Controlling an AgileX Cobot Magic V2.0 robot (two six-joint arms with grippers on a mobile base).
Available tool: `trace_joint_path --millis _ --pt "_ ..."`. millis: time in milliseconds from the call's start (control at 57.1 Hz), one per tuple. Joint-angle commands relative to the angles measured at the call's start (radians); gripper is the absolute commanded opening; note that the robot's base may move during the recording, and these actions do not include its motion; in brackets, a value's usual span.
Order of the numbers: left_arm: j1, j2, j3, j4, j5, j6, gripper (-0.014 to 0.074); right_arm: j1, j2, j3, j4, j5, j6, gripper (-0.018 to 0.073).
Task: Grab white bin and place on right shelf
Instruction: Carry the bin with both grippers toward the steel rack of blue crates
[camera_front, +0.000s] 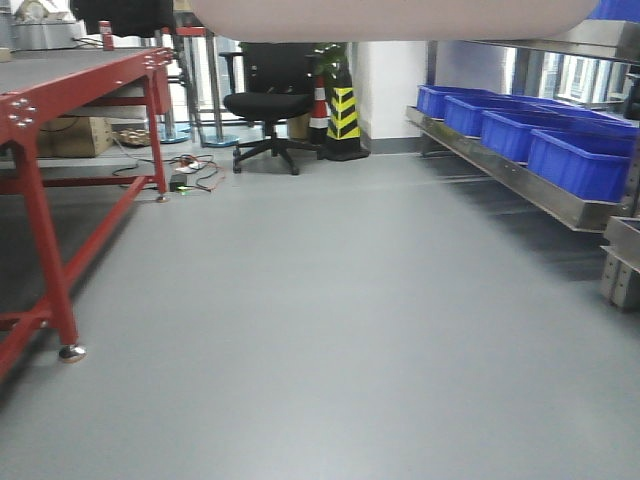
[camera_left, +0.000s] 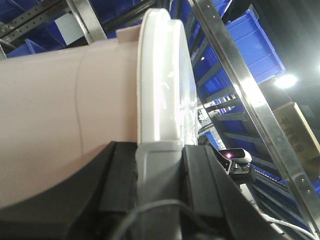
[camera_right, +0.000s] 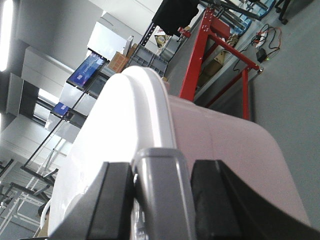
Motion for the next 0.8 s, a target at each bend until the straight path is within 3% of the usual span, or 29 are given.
trace_joint_path --millis 0,788 --pt "-0.038 -0.053 -0.041 -0.154 0.265 0.026 -0.0126 0.025 -0.036 -0.037 0.095 0.125 -0.004 0.0069" --pt "-0.038 -0.053 -0.041 -0.154 0.265 0.026 -0.0126 0.025 -0.036 -0.037 0.095 0.125 -0.004 0.0069"
